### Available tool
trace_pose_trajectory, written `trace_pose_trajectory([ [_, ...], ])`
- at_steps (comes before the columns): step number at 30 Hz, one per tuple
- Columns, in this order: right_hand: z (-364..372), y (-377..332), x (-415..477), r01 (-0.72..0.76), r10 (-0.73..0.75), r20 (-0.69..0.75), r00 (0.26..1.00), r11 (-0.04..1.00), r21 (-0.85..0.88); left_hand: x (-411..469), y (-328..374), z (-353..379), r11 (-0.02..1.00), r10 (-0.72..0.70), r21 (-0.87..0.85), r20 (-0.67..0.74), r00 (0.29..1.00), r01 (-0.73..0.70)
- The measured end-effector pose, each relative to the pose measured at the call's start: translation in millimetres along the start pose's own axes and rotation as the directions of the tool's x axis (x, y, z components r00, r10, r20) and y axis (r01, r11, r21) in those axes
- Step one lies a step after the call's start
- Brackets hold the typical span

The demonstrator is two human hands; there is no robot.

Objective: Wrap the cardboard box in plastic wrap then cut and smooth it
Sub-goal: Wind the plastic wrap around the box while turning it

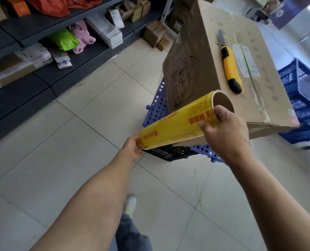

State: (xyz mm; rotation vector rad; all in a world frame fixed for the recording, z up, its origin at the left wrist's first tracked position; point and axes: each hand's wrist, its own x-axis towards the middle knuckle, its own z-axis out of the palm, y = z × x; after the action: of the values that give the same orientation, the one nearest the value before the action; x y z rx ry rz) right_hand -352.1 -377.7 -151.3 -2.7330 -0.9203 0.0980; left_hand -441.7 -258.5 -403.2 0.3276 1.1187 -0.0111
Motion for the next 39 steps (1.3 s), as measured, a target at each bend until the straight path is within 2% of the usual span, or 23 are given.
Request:
trace_pose_trajectory([
  [7,1.5,-1.7,-15.9,0.010,-0.010,-0.011,1.000,1.000,-0.023,1.4,-11.9,7.1,0.992,-0.055,0.109,-0.117,0.992,0.068],
  [10,1.1,5.8,-20.4,0.014,-0.014,-0.009,1.000,1.000,0.011,-0.7,-19.9,11.8,0.994,-0.092,0.055,-0.092,0.991,0.097],
  [17,-2.8,34.7,-36.7,0.090,-0.081,0.104,0.991,0.993,-0.079,5.6,-55.5,16.1,0.998,-0.011,-0.065,-0.093,0.996,0.005],
  [21,-6.9,54.0,-44.7,0.065,-0.069,0.150,0.986,0.997,0.034,4.2,-75.2,23.4,0.999,0.016,-0.049,-0.074,0.997,-0.020],
  [24,-9.1,69.4,-47.6,0.112,-0.113,0.119,0.987,0.994,0.015,4.8,-89.8,28.7,1.000,-0.014,-0.020,-0.076,0.997,0.013],
  [33,-23.2,118.0,-60.7,0.208,-0.202,0.131,0.971,0.977,-0.041,4.9,-133.6,37.7,0.990,-0.024,-0.140,-0.052,0.998,0.017],
  [37,-24.8,128.7,-65.7,0.315,-0.301,0.153,0.941,0.946,-0.075,1.8,-151.0,47.0,0.994,-0.033,-0.106,-0.050,0.998,0.028],
  [39,-25.6,134.7,-64.0,0.324,-0.311,0.153,0.938,0.944,-0.062,-0.6,-159.1,52.0,0.995,-0.032,-0.092,-0.071,0.997,0.026],
])
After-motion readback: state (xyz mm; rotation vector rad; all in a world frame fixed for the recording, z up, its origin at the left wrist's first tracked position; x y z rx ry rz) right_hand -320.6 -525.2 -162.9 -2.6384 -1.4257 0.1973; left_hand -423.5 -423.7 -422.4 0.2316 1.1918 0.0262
